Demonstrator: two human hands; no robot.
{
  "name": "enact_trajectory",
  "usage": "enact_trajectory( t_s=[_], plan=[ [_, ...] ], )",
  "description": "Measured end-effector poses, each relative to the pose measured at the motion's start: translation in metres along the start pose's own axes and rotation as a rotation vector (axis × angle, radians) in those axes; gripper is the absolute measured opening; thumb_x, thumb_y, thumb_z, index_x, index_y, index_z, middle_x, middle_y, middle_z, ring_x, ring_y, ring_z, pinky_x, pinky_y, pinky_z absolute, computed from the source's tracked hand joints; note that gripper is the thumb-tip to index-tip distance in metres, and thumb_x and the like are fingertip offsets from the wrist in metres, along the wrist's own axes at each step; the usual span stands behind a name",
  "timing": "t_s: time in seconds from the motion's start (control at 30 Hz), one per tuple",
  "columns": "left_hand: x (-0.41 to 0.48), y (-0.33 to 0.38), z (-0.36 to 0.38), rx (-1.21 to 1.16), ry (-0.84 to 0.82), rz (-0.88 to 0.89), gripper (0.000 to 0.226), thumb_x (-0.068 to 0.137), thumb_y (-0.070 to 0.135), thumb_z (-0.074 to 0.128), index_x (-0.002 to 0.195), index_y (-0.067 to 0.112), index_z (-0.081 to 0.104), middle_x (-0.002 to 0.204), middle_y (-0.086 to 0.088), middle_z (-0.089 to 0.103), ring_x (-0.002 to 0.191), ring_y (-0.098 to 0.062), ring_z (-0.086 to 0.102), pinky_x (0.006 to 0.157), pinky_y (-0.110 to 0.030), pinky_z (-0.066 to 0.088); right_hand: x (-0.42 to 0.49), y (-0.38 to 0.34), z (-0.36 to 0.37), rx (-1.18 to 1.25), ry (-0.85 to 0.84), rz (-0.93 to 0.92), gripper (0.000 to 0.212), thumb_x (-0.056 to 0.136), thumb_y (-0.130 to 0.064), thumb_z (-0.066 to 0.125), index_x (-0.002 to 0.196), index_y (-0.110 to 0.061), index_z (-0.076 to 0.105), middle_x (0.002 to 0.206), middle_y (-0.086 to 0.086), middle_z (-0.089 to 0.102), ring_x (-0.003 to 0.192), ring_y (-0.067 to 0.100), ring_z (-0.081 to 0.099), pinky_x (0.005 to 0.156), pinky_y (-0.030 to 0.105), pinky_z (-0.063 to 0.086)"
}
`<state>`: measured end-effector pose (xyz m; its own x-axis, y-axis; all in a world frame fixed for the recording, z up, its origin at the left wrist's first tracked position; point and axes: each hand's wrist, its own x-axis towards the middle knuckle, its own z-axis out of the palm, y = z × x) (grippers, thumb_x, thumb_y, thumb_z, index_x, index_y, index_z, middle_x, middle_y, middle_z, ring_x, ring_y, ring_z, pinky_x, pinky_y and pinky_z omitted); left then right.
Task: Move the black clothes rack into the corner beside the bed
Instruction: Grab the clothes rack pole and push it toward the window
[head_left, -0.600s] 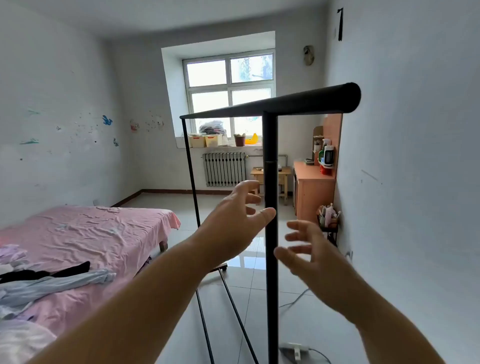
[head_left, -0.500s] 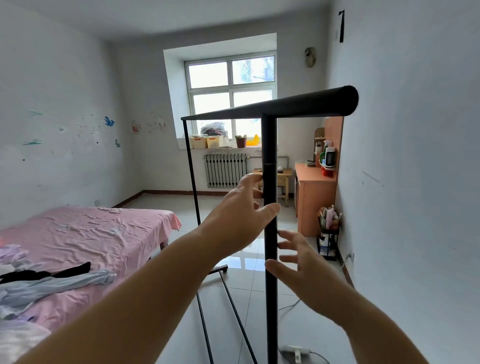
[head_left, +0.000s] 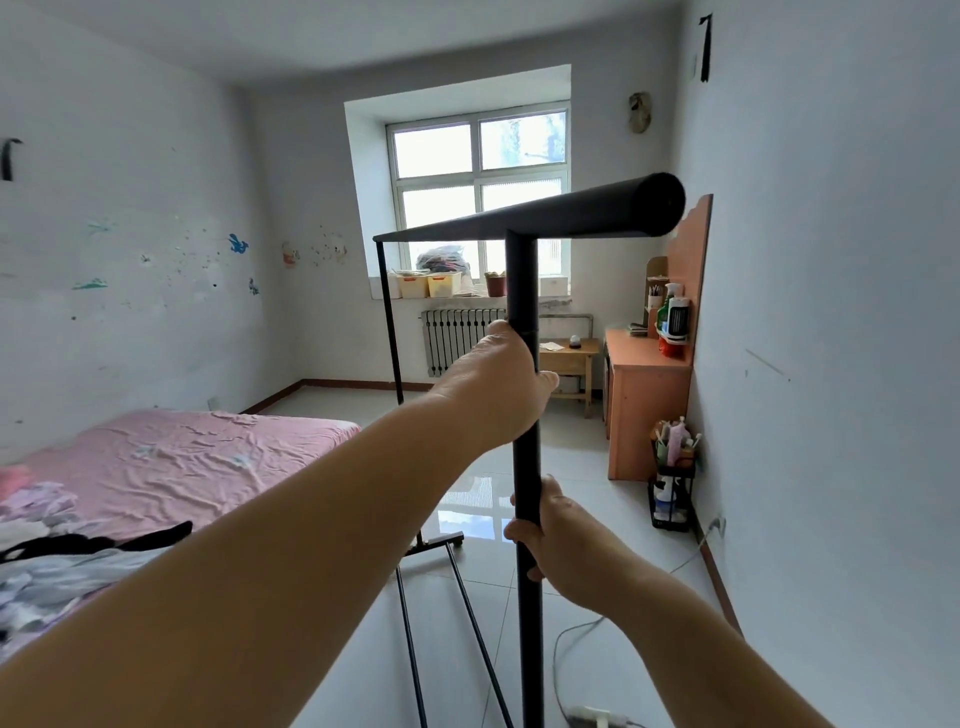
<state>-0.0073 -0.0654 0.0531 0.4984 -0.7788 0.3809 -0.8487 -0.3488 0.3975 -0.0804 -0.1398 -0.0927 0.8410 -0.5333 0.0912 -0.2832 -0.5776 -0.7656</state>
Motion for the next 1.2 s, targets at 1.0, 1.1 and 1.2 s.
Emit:
enact_trajectory(
  t_s=[1.0,1.1,1.2],
  plan=[
    [0.193,-0.107,0.036,-0.121,0.003,-0.214,0.045,0.094,0.029,0.053,0.126,0.001,0.038,0.112,-0.02,0.061,0.095,-0.033,0.066,0.083,-0.043,0.057,0.234,0.019,0.023,-0.133,0.081,-0.068,0.022,0.1,-0.018,0.042,0.119,-0.015,0.031,0.11,-0.003,0.067,0.093,0.029,0.061,0.077,0.034,0.04],
    [0.222,-0.132,0.037,-0.136,-0.003,-0.203,0.046,0.094,0.03,0.053,0.127,0.002,0.037,0.113,-0.018,0.059,0.097,-0.032,0.064,0.086,-0.042,0.055,0.272,0.022,0.032,-0.09,0.082,-0.046,0.016,0.099,-0.016,0.042,0.106,-0.022,0.029,0.073,-0.025,0.05,0.086,0.024,0.06,0.078,0.037,0.044],
    [0.253,-0.158,0.037,-0.138,-0.025,-0.183,0.048,0.094,0.031,0.052,0.129,0.003,0.035,0.112,-0.015,0.057,0.095,-0.029,0.063,0.081,-0.036,0.055,0.313,0.023,0.039,-0.089,0.109,-0.028,0.013,0.1,-0.019,0.04,0.105,-0.021,0.029,0.064,-0.025,0.042,0.07,0.015,0.052,0.073,0.035,0.039]
  ],
)
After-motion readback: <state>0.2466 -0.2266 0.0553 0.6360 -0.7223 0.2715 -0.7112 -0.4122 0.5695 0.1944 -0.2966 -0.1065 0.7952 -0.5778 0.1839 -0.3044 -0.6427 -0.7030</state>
